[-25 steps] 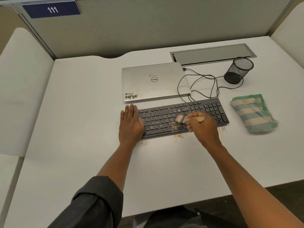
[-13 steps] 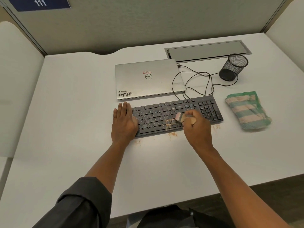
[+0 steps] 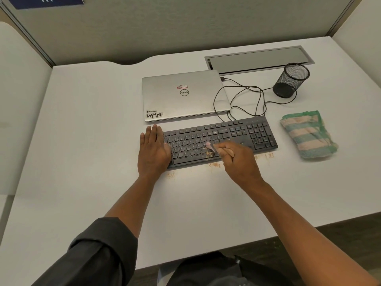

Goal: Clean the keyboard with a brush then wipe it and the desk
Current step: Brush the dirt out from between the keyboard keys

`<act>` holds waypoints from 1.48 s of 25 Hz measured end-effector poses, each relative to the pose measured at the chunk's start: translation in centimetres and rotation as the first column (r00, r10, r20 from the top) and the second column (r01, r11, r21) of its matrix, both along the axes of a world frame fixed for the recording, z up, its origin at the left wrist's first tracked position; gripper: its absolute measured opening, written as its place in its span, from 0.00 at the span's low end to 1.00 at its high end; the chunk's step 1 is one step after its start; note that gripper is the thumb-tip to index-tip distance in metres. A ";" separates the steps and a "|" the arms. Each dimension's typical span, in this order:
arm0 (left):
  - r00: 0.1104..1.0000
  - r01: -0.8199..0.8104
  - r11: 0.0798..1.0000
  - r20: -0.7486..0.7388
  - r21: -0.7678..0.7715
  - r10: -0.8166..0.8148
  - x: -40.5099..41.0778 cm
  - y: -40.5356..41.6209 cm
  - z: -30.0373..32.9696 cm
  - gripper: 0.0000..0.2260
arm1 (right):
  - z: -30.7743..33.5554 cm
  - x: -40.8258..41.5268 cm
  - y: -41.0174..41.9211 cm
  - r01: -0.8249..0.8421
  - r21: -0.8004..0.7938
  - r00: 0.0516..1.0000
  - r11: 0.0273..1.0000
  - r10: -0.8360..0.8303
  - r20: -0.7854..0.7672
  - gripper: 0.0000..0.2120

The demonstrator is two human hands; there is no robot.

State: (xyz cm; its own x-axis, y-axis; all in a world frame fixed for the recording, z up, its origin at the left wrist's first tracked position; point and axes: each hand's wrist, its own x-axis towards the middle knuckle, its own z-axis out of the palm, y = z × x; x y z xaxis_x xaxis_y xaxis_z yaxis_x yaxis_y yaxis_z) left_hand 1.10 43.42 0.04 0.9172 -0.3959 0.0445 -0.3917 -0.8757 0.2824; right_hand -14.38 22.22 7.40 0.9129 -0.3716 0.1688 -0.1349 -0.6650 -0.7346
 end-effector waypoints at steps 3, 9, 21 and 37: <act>1.000 -0.004 1.000 -0.007 -0.002 0.004 0.0 0.0 0.0 0.28 | 0.8 0.6 -1.1 0.057 0.026 0.998 0.998 -0.056 -0.024 0.08; 1.000 -0.003 1.000 -0.016 -0.001 0.003 0.0 0.0 0.2 0.28 | 2.2 1.7 -1.1 -0.072 -0.027 0.994 0.997 0.069 -0.088 0.07; 1.000 0.000 1.000 -0.018 0.005 0.000 0.0 0.0 0.1 0.29 | 4.9 6.0 -2.2 -0.302 -0.050 0.878 0.952 0.257 -0.405 0.06; 1.000 0.000 1.000 -0.024 0.008 0.000 0.1 0.0 0.2 0.33 | 7.5 9.8 -0.5 -0.487 -0.141 0.784 0.862 0.360 -0.506 0.09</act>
